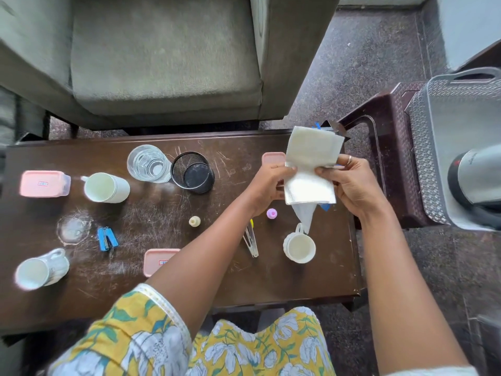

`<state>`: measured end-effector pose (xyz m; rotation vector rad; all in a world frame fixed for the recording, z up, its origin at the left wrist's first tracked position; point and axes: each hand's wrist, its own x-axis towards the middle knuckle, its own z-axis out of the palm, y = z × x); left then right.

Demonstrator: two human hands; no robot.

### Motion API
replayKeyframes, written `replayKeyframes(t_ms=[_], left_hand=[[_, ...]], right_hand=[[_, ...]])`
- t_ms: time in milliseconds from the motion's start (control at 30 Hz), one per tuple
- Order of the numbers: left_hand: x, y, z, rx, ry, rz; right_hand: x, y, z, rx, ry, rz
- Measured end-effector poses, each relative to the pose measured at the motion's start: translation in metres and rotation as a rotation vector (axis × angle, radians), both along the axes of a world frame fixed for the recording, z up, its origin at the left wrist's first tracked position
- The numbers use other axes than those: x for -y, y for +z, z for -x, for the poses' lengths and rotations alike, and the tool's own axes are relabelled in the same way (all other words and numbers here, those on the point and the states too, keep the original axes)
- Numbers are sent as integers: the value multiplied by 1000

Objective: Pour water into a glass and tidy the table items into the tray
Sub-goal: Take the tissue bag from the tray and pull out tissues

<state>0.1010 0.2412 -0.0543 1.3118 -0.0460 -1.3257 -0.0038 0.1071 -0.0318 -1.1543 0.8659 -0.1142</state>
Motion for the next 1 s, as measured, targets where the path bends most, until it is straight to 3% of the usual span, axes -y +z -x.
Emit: replayKeyframes(t_ms=[367, 600, 800, 900, 1000], left_hand=[[-2, -2, -6, 39, -7, -113], [-9, -4, -9, 126, 29, 2], [-7, 1, -13, 105, 99, -23], [-6, 4, -19, 0, 196, -30], [-10, 11, -27, 25, 217, 81]], right_hand=[[-5, 3, -3, 25, 107, 78], [-3, 4, -9, 53, 71, 113], [-3, 19, -20, -100, 149, 234], [0, 35, -27, -24, 43, 242], [6, 52, -28, 176, -117, 126]])
